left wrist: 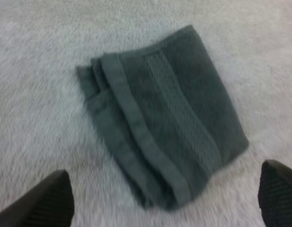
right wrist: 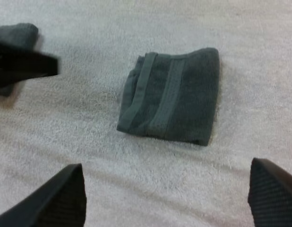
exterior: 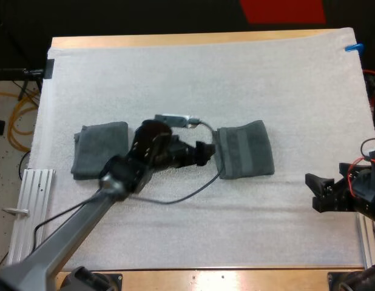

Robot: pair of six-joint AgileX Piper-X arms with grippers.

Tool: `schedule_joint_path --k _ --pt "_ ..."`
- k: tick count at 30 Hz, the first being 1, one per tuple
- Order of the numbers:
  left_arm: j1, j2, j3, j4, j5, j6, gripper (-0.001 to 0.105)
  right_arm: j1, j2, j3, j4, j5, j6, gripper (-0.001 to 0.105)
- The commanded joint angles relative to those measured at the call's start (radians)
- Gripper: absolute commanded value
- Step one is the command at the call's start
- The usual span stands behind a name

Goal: Pick towel from pile fold and stack

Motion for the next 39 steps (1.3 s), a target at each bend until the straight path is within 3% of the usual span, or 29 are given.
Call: schedule_joint_path --k 1,11,15,21,33,35,39 --pt "-0.004 0.040 -0.033 -0.018 -0.020 -0.014 0.077 0.002 -0.005 0.000 0.007 0.007 -0.002 0.069" --pt "-0.004 0.352 -0.250 0.033 0.042 -0.045 0.077 0.002 -0.005 0.000 0.007 0.007 -0.004 0.069" --pt "-0.008 0.449 -0.298 0.068 0.122 -0.084 0.077 0.002 -0.005 0.000 0.007 0.007 -0.004 0.069" --pt "-0.028 0.533 -0.309 0.077 0.151 -0.131 0.077 0.002 -0.005 0.000 0.007 0.007 -0.004 0.069" --pt "-0.070 0.595 -0.338 0.076 0.206 -0.142 0.076 0.002 -0.005 0.000 0.007 0.007 -0.004 0.069" --pt "-0.075 0.598 -0.345 0.076 0.206 -0.145 0.073 0.002 -0.005 0.000 0.007 0.011 -0.004 0.069" --pt "-0.077 0.599 -0.347 0.070 0.206 -0.151 0.053 0.002 -0.005 0.000 0.007 0.013 -0.004 0.069"
